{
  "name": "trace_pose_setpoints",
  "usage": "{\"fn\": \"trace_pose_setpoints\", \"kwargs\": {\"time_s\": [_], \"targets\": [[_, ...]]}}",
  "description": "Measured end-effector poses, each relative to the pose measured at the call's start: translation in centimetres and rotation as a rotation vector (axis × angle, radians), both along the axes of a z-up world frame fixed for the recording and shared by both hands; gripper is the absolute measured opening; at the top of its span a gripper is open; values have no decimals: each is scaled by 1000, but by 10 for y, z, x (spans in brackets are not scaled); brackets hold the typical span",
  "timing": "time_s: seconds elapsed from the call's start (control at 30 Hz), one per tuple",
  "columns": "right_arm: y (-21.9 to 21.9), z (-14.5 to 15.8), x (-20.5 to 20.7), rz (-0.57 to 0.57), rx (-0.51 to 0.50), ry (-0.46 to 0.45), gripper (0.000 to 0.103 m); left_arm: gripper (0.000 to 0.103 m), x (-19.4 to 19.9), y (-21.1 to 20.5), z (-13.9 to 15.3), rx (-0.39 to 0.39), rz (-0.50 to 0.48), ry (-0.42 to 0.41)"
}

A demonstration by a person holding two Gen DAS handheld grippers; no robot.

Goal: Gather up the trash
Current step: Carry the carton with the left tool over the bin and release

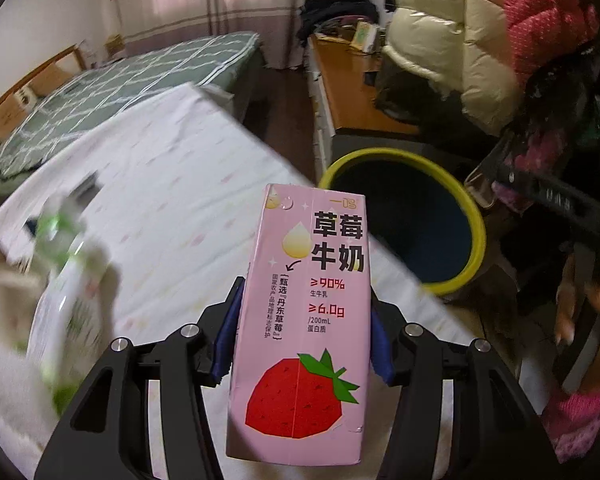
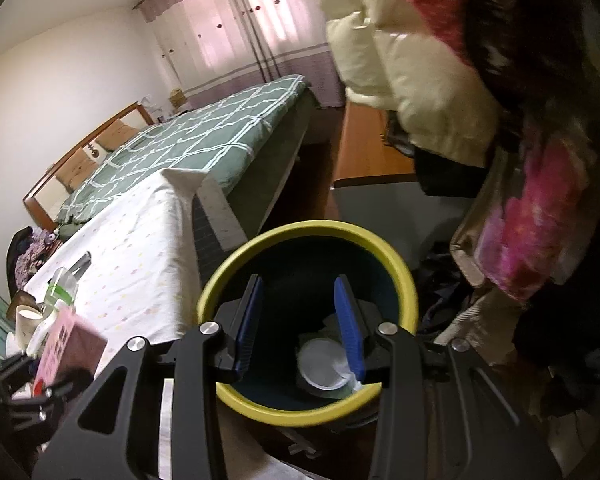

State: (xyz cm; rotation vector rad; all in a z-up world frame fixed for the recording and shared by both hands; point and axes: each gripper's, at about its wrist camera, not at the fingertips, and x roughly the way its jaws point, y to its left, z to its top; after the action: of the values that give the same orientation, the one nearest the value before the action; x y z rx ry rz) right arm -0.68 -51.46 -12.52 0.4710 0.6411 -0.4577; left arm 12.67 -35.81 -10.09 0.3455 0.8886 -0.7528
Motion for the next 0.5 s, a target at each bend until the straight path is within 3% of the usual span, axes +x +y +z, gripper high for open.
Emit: {"fn": "trace_pose_setpoints", "kwargs": {"time_s": [0.5], "targets": [[-34,-7,-25,-91,9,43,37,56,18,-139,-15,-11,-142,30]]}}
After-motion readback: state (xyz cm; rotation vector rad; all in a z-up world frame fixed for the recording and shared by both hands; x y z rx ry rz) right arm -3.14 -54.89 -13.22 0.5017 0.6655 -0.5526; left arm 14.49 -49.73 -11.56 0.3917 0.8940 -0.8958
